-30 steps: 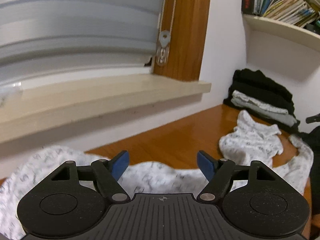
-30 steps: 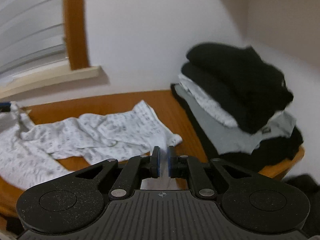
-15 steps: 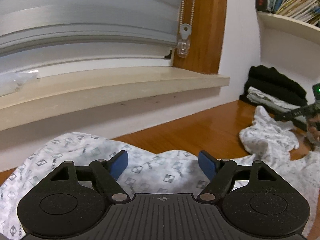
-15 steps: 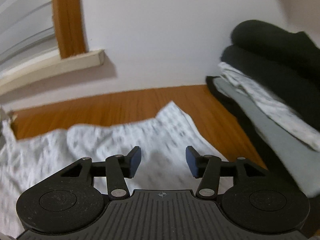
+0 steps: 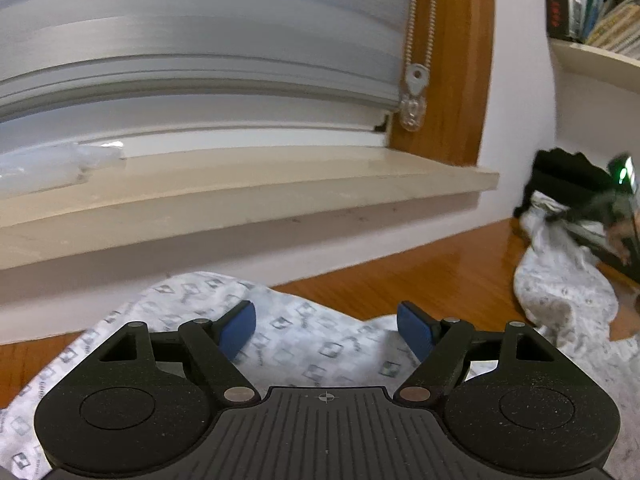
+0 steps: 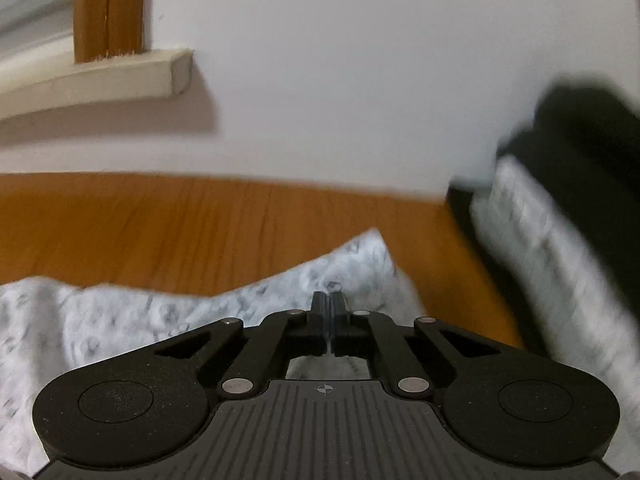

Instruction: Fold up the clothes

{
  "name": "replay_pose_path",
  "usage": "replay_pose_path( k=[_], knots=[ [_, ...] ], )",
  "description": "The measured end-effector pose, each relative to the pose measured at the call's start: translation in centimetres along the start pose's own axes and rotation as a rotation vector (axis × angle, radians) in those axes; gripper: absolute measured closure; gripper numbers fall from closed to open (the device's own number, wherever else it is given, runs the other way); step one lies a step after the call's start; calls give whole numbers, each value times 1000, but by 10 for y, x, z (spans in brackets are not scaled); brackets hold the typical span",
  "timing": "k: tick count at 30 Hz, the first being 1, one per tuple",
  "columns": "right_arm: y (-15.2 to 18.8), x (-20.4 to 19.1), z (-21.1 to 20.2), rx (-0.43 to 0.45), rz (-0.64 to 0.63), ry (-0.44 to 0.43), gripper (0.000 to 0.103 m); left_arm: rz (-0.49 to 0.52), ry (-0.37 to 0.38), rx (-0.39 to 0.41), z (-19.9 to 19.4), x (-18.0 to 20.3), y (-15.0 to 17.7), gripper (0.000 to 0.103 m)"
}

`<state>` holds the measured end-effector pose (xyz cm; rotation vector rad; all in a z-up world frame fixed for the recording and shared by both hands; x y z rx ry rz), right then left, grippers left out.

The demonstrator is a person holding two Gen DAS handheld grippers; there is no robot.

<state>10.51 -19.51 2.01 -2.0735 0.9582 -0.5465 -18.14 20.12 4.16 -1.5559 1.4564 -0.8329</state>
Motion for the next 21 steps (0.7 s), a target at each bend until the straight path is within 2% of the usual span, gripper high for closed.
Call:
replay_pose_path(
  k=[2, 6, 9, 10, 11, 14, 16, 17, 18, 20, 21],
  knots=[
    [-30, -1, -16, 114, 3, 27, 100, -11, -16, 7, -2, -4, 0, 22],
    [-98, 8, -70, 405, 25, 119, 100, -28, -42, 16, -1, -10, 2, 22],
    [-128, 25, -116, 631, 122, 205, 100, -19, -52, 11, 0, -11, 3, 22],
    [-131, 29, -120, 645, 134, 245, 100, -15, -53, 10, 0, -11, 3, 22],
    [-132, 32, -120, 642, 141, 284, 100, -13, -54, 10, 1, -11, 5, 22],
    [-116, 45, -94, 445, 168, 297, 98, -10, -52, 5, 2, -12, 7, 21],
    [-92, 50, -79, 336, 189, 244, 91, -4, -53, 0, 3, -11, 9, 21],
    [-80, 51, -74, 298, 197, 218, 82, -1, -53, -3, 3, -11, 9, 21],
    [-66, 49, -71, 270, 200, 181, 71, 2, -53, -6, 3, -10, 10, 21],
    [-39, 38, -70, 228, 201, 103, 60, 3, -52, -6, 2, -9, 9, 21],
    [-24, 30, -70, 201, 203, 47, 58, 3, -52, -5, 2, -9, 10, 20]
  ],
)
Point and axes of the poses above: each gripper's, at about its wrist camera, not at the fingertips, and z roughly the way its jaws point, x to its right, y to its underside, the point moved 2 cm from there along z, roughly the way its jaws point, and after that the axes turned 11 degrees about z, right-handed, at the moved point
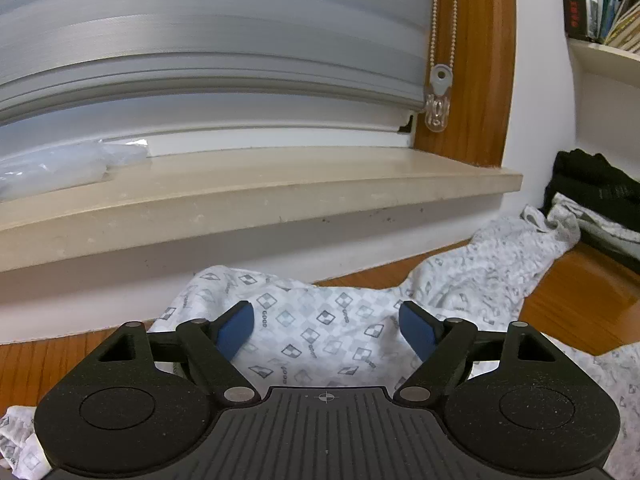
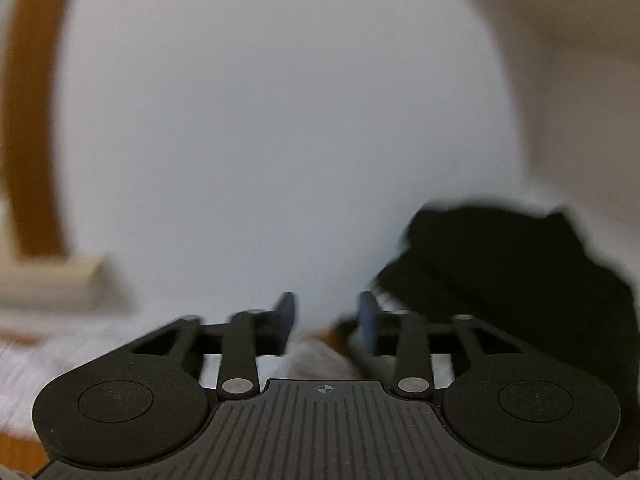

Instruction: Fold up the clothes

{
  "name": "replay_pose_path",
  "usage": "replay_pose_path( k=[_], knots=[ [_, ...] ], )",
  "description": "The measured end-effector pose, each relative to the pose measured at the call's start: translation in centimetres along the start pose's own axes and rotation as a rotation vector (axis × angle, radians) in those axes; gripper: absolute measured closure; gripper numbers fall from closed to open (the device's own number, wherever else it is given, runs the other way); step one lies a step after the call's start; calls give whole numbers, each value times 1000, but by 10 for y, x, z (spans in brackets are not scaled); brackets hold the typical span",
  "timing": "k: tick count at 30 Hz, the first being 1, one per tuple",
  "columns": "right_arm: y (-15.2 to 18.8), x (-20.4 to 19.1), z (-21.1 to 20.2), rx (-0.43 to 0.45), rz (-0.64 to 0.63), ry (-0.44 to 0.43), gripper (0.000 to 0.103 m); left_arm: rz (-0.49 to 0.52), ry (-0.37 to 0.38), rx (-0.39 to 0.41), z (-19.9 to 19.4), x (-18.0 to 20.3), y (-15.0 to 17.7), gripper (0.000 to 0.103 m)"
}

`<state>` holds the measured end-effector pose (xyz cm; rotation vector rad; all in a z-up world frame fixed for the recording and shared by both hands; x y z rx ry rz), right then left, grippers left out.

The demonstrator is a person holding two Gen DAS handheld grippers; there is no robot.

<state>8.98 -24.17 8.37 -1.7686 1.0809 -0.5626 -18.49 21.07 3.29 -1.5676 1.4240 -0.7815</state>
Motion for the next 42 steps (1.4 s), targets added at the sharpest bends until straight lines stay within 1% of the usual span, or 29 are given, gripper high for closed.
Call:
replay_pose_path(
  k=[1, 3, 5, 6, 7, 9, 10, 12, 14, 16, 18, 21, 23, 25, 26, 29, 31, 33, 35, 36, 38, 39, 42],
  knots=[
    [15, -7, -3, -32, 3, -51, 58, -3, 0, 0, 0, 0, 0, 20],
    [45, -22, -11, -86, -5, -135, 50, -8, 1, 0, 0, -1, 1, 20],
    [72, -37, -20, -124, -31, -206, 48, -13, -1, -6, 1, -2, 2, 20],
    [81, -43, -24, -137, -42, -229, 47, -16, -4, -11, 1, -2, 3, 20],
    [87, -48, -28, -140, -50, -244, 47, -15, -6, -17, 3, -2, 4, 20],
    [100, -58, -40, -126, -82, -258, 41, -9, -9, -29, 5, -1, 5, 20],
    [104, -63, -47, -117, -99, -264, 40, -4, -10, -32, 6, 0, 5, 20],
    [110, -71, -55, -106, -120, -283, 32, 6, -10, -36, 6, 1, 6, 19],
    [112, -76, -57, -110, -118, -311, 31, 8, -10, -36, 7, 2, 6, 19],
    [111, -71, -57, -114, -95, -312, 31, 6, -10, -37, 7, 1, 7, 19],
    [111, -65, -52, -122, -62, -309, 28, 4, -12, -33, 6, 1, 6, 19],
    [113, -57, -41, -158, -25, -279, 27, -2, -16, -22, 2, -1, 5, 19],
    [114, -57, -37, -164, -15, -275, 27, -12, -36, -31, -7, -6, 4, 19],
    [115, -57, -38, -150, -17, -268, 27, -7, -66, -29, -25, -15, 2, 19],
    [115, -57, -40, -142, -22, -266, 27, -6, -99, -34, -37, -22, 2, 18],
    [116, -61, -45, -115, -54, -261, 27, -34, -179, -52, -65, -45, 6, 18],
    [118, -66, -49, -93, -91, -249, 27, -69, -203, -78, -78, -60, 12, 18],
    [119, -73, -53, -65, -142, -230, 26, -103, -204, -102, -84, -72, 17, 20],
    [121, -81, -56, -45, -192, -223, 26, -122, -189, -123, -85, -78, 22, 25],
    [123, -84, -57, -35, -217, -212, 26, -127, -179, -125, -84, -79, 23, 26],
    [124, -89, -59, -17, -251, -194, 26, -123, -147, -131, -81, -76, 24, 34],
    [125, -91, -60, -8, -267, -185, 26, -118, -130, -132, -79, -73, 23, 35],
    [124, -89, -59, -6, -253, -178, 26, -109, -98, -118, -76, -64, 20, 36]
  ],
)
Point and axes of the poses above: each gripper's, at about its wrist camera, not at the fingertips, and z roughly the way its jaws point, x to its right, y to its underside, the point moved 2 cm from there along z, roughly the way its jaws point, and after that the axes turned 11 degrees about z, right-handed, at the moved point
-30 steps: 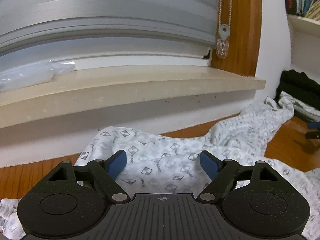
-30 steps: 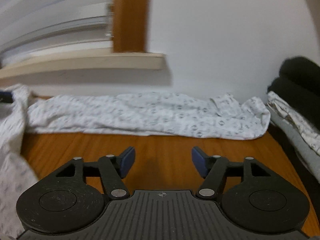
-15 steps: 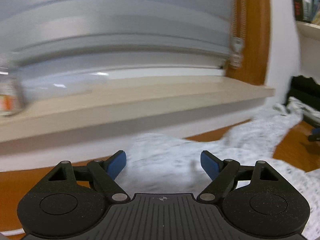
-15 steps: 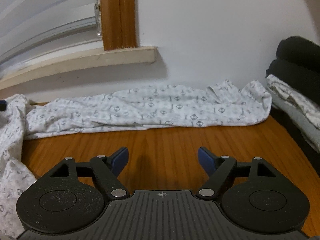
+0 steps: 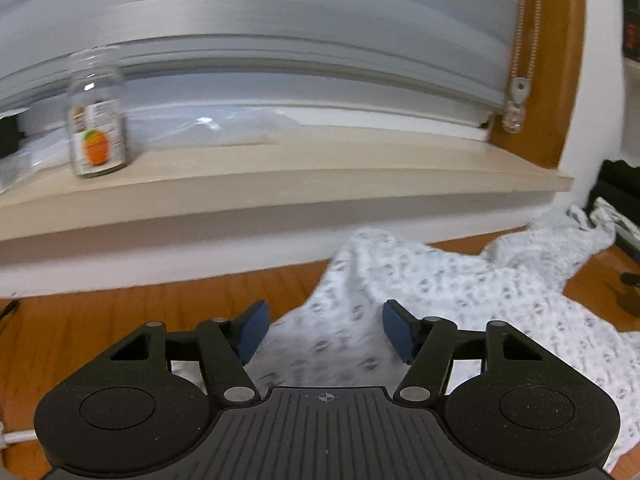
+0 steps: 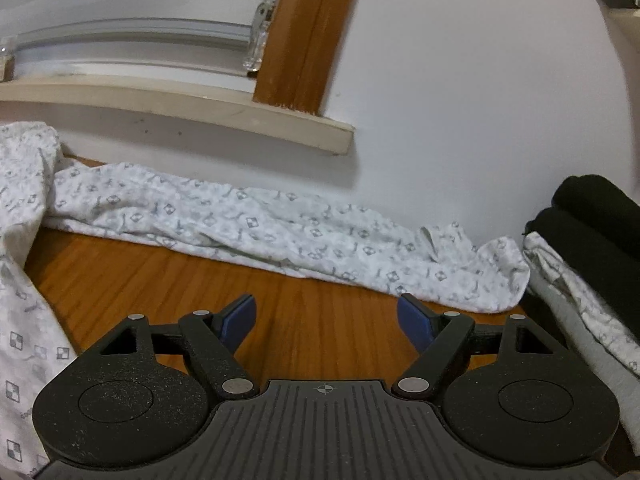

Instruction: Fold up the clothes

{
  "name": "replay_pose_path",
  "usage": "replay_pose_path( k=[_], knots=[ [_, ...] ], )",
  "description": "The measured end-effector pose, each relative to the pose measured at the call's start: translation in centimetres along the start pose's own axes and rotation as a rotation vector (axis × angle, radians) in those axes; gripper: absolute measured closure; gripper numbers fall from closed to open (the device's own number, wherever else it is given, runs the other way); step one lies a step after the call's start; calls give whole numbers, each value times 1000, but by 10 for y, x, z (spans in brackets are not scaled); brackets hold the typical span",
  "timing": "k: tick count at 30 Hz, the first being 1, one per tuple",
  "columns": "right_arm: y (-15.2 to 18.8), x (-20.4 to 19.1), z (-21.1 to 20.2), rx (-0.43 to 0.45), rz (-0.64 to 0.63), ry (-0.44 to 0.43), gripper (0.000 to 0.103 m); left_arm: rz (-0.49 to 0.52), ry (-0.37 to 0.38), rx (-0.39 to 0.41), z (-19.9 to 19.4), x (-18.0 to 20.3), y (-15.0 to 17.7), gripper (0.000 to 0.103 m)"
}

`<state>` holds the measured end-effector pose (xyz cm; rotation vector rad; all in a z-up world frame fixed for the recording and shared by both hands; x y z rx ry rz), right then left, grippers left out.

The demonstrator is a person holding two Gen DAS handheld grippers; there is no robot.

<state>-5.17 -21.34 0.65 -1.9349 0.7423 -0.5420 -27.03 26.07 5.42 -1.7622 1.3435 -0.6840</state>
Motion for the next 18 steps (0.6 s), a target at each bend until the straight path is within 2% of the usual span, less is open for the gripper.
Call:
replay_pose_path(
  k=[4, 7, 8, 9, 10, 11, 13, 18],
  knots=[
    [0, 7, 3, -18, 38, 0, 26, -44, 43, 29, 5, 8, -11, 32],
    [1, 6, 6, -44, 28, -5, 26, -47, 49, 11, 15, 20, -17, 33],
    [2, 5, 8, -50, 23, -4, 26, -48, 51, 5, 18, 24, -19, 36],
    [2, 5, 8, -53, 20, -2, 26, -41, 46, -11, 23, 28, -20, 43],
    [2, 5, 9, -54, 20, -1, 26, -33, 40, -27, 29, 31, -21, 75],
    [3, 5, 9, -55, 20, -2, 26, -18, 23, -45, 32, 35, -20, 100],
    [3, 7, 9, -55, 27, -3, 26, 19, -6, -43, 28, 39, -19, 99],
    [3, 12, 10, -62, 53, -11, 26, 41, -31, 21, -39, 30, -24, 100]
  ],
)
Point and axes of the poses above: each gripper's, at about its wrist camera, not at the fingertips, and z roughly the way its jaws point, x to its right, y to its underside, the point moved 2 cm from there along z, roughly the way its jaws point, and after that the axes turned 11 degrees about z, right-handed, at the moved point
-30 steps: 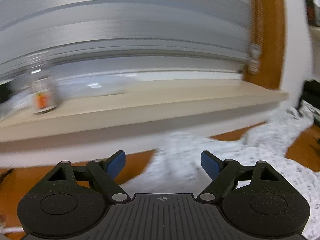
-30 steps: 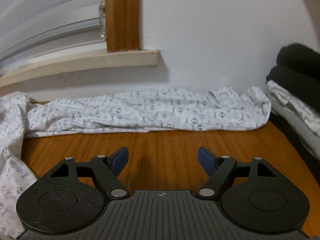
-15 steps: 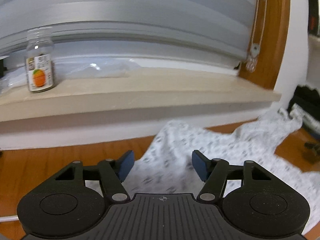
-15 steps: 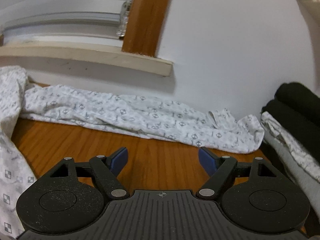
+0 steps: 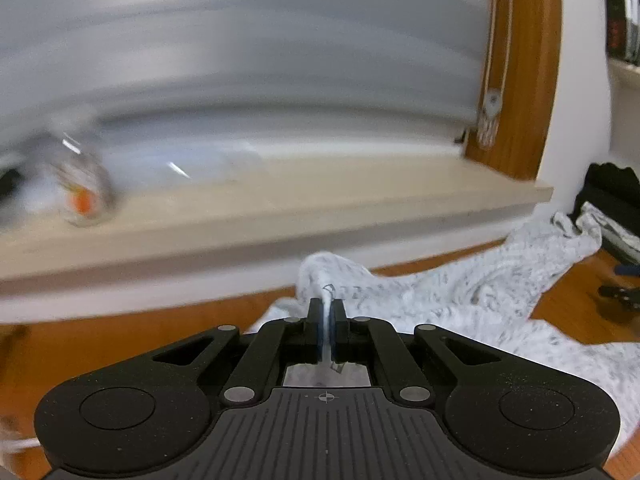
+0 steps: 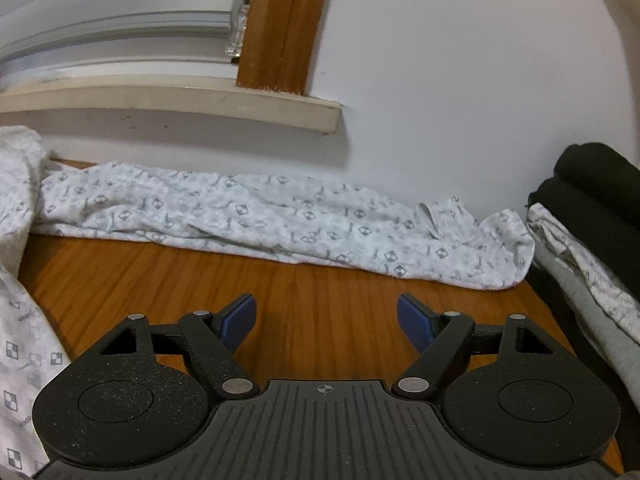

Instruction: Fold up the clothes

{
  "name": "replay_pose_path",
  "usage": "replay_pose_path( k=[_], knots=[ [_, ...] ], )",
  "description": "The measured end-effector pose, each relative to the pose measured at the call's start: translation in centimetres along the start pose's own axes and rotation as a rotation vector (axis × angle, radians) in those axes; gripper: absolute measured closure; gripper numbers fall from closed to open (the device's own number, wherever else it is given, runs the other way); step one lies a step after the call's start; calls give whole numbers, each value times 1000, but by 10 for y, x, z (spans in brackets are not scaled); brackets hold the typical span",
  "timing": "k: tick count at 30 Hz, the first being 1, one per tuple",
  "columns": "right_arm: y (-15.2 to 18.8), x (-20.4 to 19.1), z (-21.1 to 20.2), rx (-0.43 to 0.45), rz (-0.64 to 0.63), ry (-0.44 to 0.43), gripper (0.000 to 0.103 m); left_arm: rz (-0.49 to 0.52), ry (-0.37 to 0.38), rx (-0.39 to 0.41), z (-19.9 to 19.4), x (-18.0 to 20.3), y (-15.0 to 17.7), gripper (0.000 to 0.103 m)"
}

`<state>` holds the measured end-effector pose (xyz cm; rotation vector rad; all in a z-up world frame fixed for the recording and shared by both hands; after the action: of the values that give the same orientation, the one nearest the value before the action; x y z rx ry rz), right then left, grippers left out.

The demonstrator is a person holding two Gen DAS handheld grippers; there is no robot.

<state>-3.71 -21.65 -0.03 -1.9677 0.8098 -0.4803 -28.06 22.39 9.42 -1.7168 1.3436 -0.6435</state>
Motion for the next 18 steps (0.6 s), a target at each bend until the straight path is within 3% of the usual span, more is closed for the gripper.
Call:
replay_pose_path(
  k=[7, 10, 13, 18],
  knots=[
    [2, 3, 3, -15, -4, 11, 26, 47, 31, -69, -87, 5, 35, 100],
    [2, 4, 5, -23, -13, 14, 26, 24, 103, -129, -103, 16, 56, 98],
    [2, 2, 7, -29, -29, 18, 26, 23, 109, -138, -106, 17, 62, 90],
    [2, -4, 8, -32, -56, 33, 26, -43, 20, -60, -108, -16, 43, 72]
  ],
)
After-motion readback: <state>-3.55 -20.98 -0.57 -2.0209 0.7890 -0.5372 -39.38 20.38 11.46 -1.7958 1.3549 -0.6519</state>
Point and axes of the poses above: each gripper's, at about its wrist camera, not at the fingertips, and z roughly the way its jaws point, x to its right, y to its underside, the point moved 2 cm from there along z, roughly the way its jaws point, and after that the axes turned 11 degrees about z, right-handed, at the moved point
